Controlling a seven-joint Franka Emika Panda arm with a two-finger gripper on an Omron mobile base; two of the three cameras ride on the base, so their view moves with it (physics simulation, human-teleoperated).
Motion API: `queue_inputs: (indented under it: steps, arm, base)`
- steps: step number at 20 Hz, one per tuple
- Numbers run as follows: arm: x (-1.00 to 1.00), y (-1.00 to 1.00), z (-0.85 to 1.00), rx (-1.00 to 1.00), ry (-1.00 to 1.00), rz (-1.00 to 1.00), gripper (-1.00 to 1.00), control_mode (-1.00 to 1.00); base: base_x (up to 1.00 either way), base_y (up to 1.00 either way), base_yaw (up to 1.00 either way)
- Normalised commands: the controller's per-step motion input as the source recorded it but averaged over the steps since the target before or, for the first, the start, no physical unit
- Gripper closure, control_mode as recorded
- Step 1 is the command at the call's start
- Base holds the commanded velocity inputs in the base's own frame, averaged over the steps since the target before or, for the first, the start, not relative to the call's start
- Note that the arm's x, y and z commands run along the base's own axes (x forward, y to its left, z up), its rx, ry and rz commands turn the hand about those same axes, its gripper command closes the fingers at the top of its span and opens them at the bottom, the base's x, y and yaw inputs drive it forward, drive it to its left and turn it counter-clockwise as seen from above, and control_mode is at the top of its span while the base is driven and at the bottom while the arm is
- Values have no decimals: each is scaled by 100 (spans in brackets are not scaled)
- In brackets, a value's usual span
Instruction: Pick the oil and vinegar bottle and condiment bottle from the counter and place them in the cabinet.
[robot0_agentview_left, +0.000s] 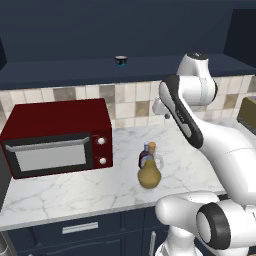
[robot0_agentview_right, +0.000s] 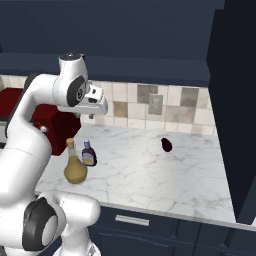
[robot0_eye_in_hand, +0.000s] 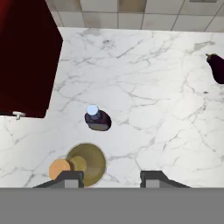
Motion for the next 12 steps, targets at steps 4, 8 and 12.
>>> queue_inputs:
  steps: [4,8,12]
  arm:
    - [-11,0,0,0,0,0,-100,-100]
    - [-42,0,0,0,0,3,-100,-100]
    - [-41,0,-6,1,0,9,-100,-100]
  base:
    - [0,0,0]
    - [0,0,0]
    - [0,0,0]
